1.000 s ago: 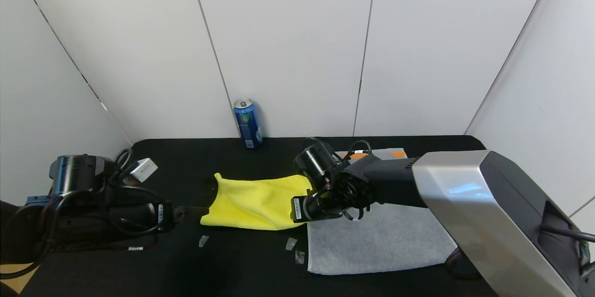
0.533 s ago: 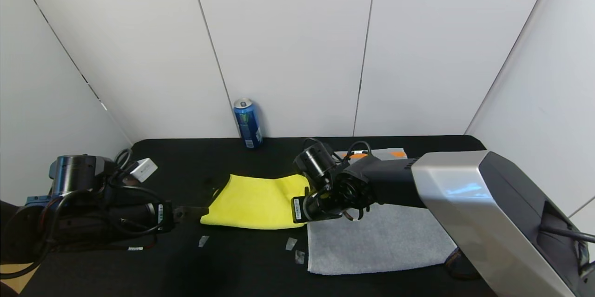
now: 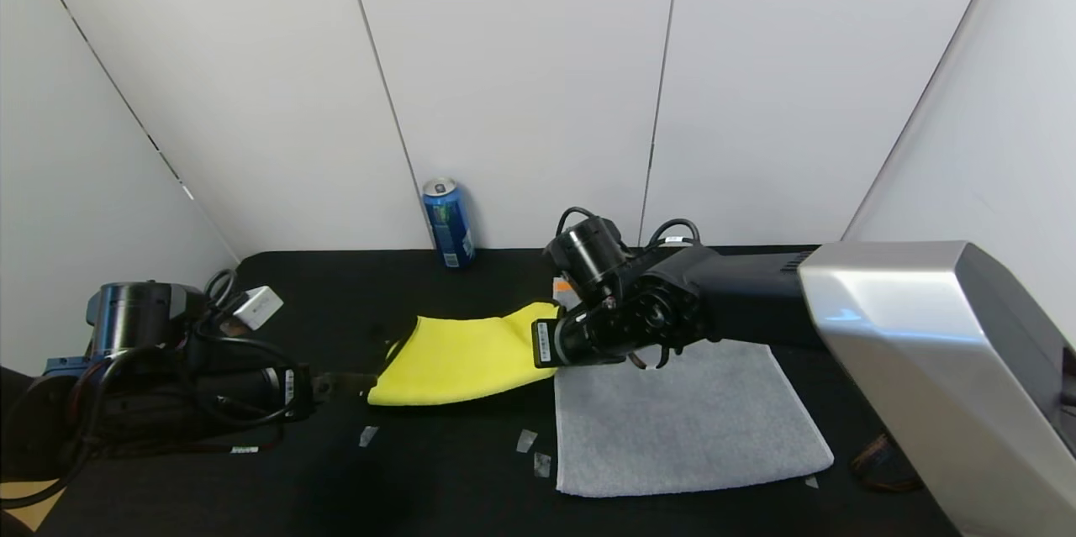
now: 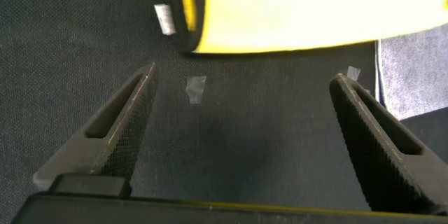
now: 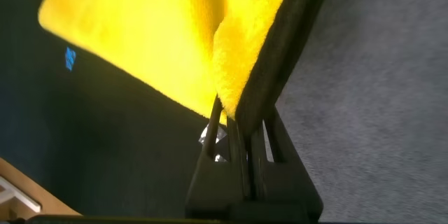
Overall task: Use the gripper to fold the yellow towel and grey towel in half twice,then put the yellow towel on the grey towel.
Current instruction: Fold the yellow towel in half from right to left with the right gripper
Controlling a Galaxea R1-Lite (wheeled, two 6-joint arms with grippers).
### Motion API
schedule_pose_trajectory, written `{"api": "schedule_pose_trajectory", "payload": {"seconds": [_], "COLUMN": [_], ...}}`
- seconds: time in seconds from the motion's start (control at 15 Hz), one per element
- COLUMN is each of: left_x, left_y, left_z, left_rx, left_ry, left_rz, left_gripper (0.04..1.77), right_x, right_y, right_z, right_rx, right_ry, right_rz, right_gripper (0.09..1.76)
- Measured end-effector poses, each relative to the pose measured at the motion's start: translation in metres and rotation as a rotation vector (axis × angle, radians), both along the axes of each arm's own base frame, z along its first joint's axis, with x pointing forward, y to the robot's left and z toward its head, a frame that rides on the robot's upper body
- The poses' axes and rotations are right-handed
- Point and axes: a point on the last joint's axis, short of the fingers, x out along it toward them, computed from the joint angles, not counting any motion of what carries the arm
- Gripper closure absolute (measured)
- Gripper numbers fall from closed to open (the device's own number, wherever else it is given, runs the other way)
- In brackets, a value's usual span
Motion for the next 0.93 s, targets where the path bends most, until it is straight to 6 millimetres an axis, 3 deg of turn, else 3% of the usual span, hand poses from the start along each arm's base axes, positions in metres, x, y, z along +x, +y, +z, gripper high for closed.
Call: {"api": "schedule_pose_trajectory", "payload": {"seconds": [0.2, 0.47, 0.93], "left_x": [0.0, 0.0, -0.001], "left_y": [0.0, 0.0, 0.0], "left_z": [0.0, 0.0, 0.0], "left_rx": [0.001, 0.001, 0.001], "left_ry": [0.002, 0.0, 0.0], "left_rz": [0.001, 0.001, 0.0], "left_gripper": [0.09, 0.09, 0.09], "right_x": [0.004, 0.005, -0.02], "right_y": [-0.014, -0.022, 0.01], "right_z": [0.013, 0.016, 0.022], "right_rx": [-0.002, -0.04, -0.067], "right_ry": [-0.014, -0.036, -0.112], "right_rz": [-0.037, -0.087, 0.068], "right_gripper": [1.71, 1.71, 1.71]}}
